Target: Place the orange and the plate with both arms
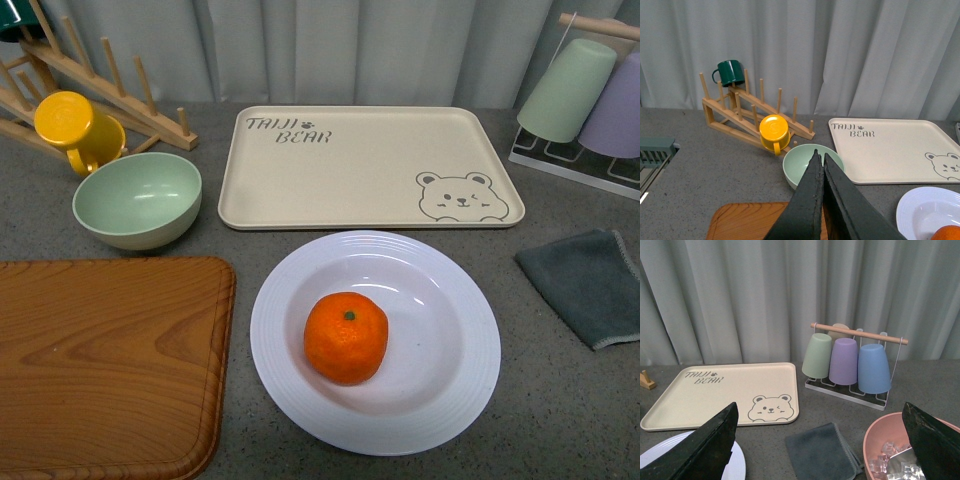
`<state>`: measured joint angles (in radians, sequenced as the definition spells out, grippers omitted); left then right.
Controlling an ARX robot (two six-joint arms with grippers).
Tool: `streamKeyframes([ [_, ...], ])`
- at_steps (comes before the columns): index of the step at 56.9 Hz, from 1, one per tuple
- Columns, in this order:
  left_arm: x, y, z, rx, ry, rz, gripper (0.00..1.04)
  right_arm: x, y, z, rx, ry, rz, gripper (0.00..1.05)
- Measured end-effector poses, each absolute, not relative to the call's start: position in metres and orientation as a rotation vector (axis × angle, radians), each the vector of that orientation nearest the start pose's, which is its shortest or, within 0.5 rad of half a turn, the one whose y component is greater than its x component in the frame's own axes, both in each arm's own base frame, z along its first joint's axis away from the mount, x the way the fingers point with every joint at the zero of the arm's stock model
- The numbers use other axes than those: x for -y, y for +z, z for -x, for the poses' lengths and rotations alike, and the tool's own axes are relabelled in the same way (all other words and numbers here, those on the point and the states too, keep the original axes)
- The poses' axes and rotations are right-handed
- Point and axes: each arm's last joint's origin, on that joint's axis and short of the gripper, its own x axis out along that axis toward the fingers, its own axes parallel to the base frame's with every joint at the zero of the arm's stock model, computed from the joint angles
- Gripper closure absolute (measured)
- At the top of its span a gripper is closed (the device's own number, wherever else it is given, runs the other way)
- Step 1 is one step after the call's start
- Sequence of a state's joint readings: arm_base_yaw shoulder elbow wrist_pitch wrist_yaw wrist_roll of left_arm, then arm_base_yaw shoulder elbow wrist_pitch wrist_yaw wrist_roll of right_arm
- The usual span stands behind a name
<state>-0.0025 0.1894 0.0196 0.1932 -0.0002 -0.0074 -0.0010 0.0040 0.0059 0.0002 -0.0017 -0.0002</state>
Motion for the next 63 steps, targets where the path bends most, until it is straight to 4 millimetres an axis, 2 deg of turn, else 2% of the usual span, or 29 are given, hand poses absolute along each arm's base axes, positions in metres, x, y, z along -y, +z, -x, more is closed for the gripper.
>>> streamKeyframes([
  [13,0.000,0.170,-0.097,0.018,-0.003,0.008,0.99,0.000,0.165,-0.098,0.002,0.001,0.000,0.09],
  [25,0.000,0.170,-0.097,0.017,-0.002,0.007,0.62,0.000,0.165,-0.098,0.001,0.001,0.000,0.09],
  [31,0.000,0.170,-0.097,0.017,-0.003,0.007,0.42,-0.001,0.161,-0.102,-0.128,0.011,0.024,0.09],
  [37,0.000,0.170,-0.097,0.017,-0.002,0.007,0.24,-0.004,0.159,-0.113,-0.179,0.052,0.022,0.09],
  [43,0.000,0.170,-0.097,0.017,-0.003,0.007,0.05,-0.008,0.165,-0.134,-0.205,0.115,-0.002,0.09],
  [50,0.000,0.170,-0.097,0.017,-0.003,0.005,0.07,-0.013,0.169,-0.169,-0.297,0.187,-0.053,0.09],
  [54,0.000,0.170,-0.097,0.017,-0.002,0.005,0.06,-0.015,0.159,-0.198,-0.435,0.224,-0.105,0.09],
  [63,0.000,0.170,-0.097,0.016,-0.002,0.005,0.06,-0.020,0.131,-0.236,-0.687,0.290,-0.204,0.09],
])
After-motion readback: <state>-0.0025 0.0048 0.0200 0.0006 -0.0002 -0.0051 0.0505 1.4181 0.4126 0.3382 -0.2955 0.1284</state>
